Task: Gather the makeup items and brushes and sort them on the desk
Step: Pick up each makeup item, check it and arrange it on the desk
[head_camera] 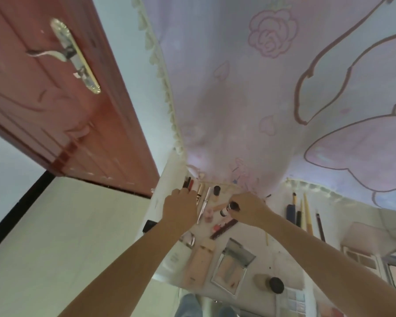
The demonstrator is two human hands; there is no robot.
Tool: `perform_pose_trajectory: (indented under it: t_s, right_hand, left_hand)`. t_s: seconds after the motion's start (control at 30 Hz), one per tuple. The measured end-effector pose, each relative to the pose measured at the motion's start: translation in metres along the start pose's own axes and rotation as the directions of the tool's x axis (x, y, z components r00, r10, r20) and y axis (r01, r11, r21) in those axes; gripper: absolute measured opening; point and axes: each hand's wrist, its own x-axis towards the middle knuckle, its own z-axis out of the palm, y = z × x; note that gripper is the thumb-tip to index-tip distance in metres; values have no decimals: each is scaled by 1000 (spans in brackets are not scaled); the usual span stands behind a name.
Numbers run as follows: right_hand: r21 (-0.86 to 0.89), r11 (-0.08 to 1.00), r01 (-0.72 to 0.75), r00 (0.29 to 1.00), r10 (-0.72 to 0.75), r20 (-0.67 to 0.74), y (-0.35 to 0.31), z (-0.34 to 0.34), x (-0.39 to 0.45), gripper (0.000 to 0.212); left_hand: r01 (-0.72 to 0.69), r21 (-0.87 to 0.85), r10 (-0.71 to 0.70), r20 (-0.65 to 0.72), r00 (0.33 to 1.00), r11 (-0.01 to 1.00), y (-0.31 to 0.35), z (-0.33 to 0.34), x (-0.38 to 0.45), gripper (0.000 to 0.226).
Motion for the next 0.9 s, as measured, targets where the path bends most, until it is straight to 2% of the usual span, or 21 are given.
perform_pose_trajectory:
  t_s: [0.07, 0.13, 0.2, 0.27, 0.37, 0.47, 0.53, 0.57, 0.6, 0.67, 0.77, 0.9]
  right_hand:
    - [-89, 996, 11, 999, -8, 39, -9, 4, 7, 17]
    - [-137, 990, 44, 994, -30, 102, -16, 11, 16, 9]
    - [-156, 986, 59, 988, -36, 151, -20, 18, 24, 7]
    - [-173, 983, 66, 985, -37, 170, -22, 22, 28, 20]
    - [-180, 982, 62, 983, -29, 179, -25, 23, 31, 24]
    - [-162, 984, 72, 983, -42, 180, -25, 23, 34, 26]
    - [-105, 992, 68, 984, -50, 168, -21, 23, 33, 33]
    - [-75, 995, 61, 986, -48, 159, -18, 24, 31, 39]
    - [-56, 997, 53, 989, -45, 143, -13, 23, 27, 44]
    - [-11, 1000, 25, 995, -24, 93, 1, 23, 16, 46]
    - [162, 978, -131, 989, 141, -51, 36, 22, -7, 35]
    - [247, 879, -409, 874, 455, -171, 92, 22, -10, 33]
  left_hand:
    - [-18, 69, 17, 6, 1000, 997, -1, 4, -1, 29]
    - [-36, 72, 36, -5, 999, 997, -3, 7, -2, 31]
    - [-40, 28, 41, -27, 999, 999, -5, 10, -1, 29]
    - [-75, -20, 73, -88, 993, 997, -8, 7, -2, 24]
    - [-156, -99, 136, -179, 974, 983, -12, 14, 2, 36]
    - [-108, -166, 92, -103, 990, 980, -8, 7, 2, 37]
    - [-101, -72, 89, -156, 984, 992, -8, 11, 6, 41]
    - [-123, -109, 107, -141, 984, 986, -6, 10, 8, 38]
    - [-164, -119, 141, -186, 972, 979, -5, 12, 11, 33]
    - [-196, -71, 179, -198, 964, 978, -3, 20, 19, 33]
    - [-256, -44, 248, -135, 959, 966, 11, 22, 28, 56]
    - [-310, -28, 307, -68, 949, 950, 47, 10, 41, 47]
